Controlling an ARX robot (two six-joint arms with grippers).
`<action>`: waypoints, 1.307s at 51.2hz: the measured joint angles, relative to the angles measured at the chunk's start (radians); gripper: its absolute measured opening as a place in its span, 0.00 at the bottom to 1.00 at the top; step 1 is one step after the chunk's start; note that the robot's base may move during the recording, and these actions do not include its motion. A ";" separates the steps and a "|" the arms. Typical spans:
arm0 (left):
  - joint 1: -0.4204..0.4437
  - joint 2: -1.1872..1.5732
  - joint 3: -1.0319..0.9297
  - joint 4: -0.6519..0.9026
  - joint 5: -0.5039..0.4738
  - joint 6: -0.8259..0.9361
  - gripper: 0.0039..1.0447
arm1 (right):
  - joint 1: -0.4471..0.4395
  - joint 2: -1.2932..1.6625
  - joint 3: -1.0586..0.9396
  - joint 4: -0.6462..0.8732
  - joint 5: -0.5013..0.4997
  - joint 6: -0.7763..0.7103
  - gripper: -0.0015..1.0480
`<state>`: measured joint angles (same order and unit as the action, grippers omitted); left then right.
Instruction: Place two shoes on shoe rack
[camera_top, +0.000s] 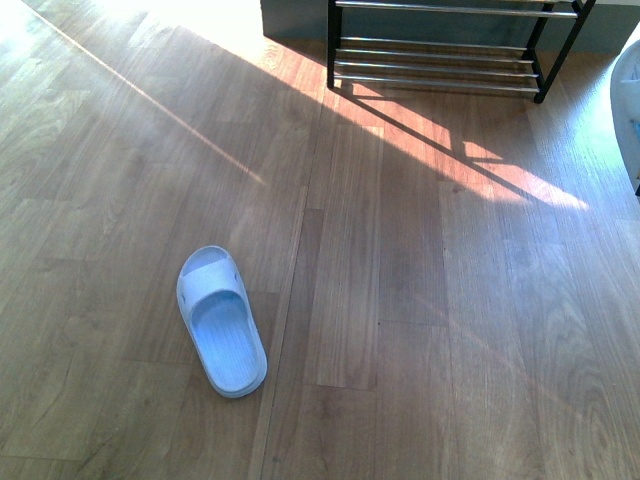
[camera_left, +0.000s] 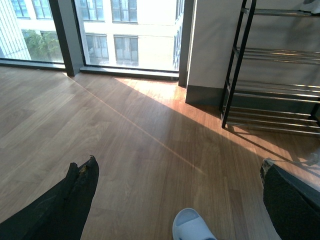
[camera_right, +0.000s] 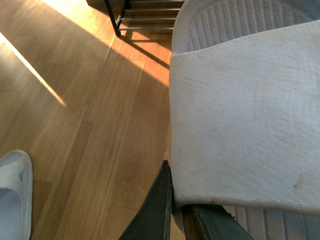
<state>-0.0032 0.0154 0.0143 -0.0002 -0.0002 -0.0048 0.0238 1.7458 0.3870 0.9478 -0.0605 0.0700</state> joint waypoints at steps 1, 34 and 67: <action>0.000 0.000 0.000 0.000 0.000 0.000 0.91 | 0.000 0.000 0.001 0.000 0.001 0.000 0.02; -0.164 1.336 0.327 0.371 -0.296 -0.143 0.91 | 0.000 0.000 0.000 0.000 0.001 0.002 0.02; -0.228 2.466 0.876 0.460 -0.255 -0.097 0.91 | 0.000 0.000 0.000 0.000 0.001 0.002 0.02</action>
<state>-0.2314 2.4817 0.8906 0.4599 -0.2554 -0.1017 0.0238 1.7458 0.3874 0.9474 -0.0597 0.0719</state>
